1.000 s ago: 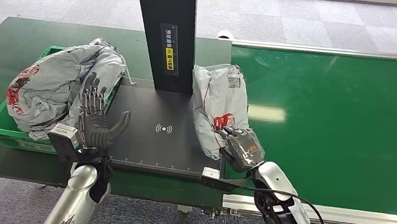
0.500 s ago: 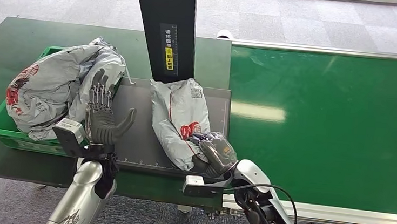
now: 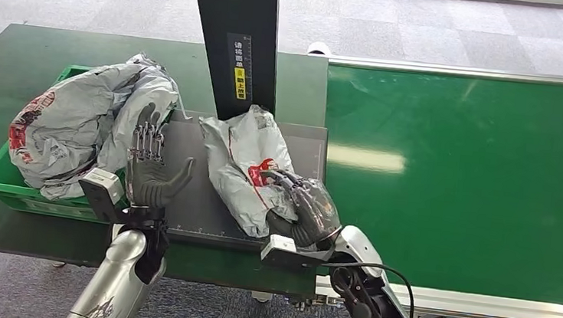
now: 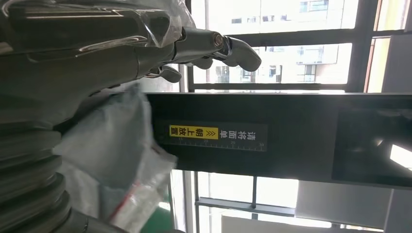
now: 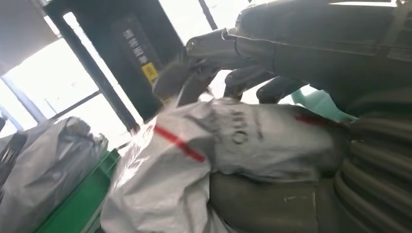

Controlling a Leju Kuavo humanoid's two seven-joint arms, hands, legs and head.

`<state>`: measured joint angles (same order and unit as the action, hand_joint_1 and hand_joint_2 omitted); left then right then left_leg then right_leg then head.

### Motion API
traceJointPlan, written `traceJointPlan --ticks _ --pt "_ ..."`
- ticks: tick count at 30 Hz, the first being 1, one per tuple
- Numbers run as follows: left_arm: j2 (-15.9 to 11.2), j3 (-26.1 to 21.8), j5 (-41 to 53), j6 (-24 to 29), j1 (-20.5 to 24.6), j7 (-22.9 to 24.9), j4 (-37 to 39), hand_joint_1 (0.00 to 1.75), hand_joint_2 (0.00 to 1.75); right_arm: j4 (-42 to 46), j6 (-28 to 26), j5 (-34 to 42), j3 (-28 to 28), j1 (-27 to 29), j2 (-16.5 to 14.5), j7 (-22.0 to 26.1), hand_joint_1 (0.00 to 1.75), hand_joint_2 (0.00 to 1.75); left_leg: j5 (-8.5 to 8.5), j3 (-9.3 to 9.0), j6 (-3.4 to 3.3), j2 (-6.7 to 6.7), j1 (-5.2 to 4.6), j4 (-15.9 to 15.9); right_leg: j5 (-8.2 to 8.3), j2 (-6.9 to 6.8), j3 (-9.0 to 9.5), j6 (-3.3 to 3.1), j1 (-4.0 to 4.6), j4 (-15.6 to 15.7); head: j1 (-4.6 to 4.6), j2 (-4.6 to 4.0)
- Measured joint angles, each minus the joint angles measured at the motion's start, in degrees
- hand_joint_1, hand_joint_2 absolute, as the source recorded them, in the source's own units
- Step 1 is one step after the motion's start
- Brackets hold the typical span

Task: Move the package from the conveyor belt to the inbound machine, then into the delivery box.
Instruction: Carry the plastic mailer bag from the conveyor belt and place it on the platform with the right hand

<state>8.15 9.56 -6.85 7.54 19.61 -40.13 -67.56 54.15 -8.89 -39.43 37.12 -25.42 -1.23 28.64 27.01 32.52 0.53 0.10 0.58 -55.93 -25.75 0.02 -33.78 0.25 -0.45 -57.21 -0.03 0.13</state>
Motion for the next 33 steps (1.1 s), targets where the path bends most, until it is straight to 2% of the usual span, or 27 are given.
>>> traceJointPlan --ticks 6,16,26,33 --pt "-0.4 -0.5 -0.3 -0.3 -0.3 0.1 0.0 0.00 1.75 2.4 0.6 3.6 -2.6 2.3 0.4 -0.3 0.00 1.75 0.00 0.01 0.00 0.00 0.00 0.0 0.00 -0.01 0.00 0.00 0.00 0.0 0.01 0.01" --pt "-0.8 -0.6 -0.4 -1.2 -1.3 0.6 -0.1 0.00 1.75 8.9 7.4 15.0 -11.3 11.3 1.1 2.0 0.00 1.75 0.02 0.04 0.00 -0.03 0.00 0.0 -0.01 -0.01 -0.02 0.01 0.00 0.0 0.00 0.00" --pt "-1.1 -0.5 2.4 -2.0 -3.4 1.3 -0.4 0.00 1.75 13.7 23.0 43.7 -29.0 17.7 2.6 1.6 0.00 1.75 0.03 0.04 -0.02 -0.03 -0.02 0.0 -0.01 -0.01 -0.01 0.01 -0.04 0.0 0.01 0.00" --pt "-1.8 2.0 11.6 -1.6 -3.5 3.5 0.3 0.00 1.75 14.7 25.5 47.4 -36.9 19.0 2.7 0.5 0.00 1.75 0.03 0.03 -0.02 -0.02 -0.02 0.0 -0.01 -0.01 -0.02 0.01 -0.03 0.0 -0.01 0.00"
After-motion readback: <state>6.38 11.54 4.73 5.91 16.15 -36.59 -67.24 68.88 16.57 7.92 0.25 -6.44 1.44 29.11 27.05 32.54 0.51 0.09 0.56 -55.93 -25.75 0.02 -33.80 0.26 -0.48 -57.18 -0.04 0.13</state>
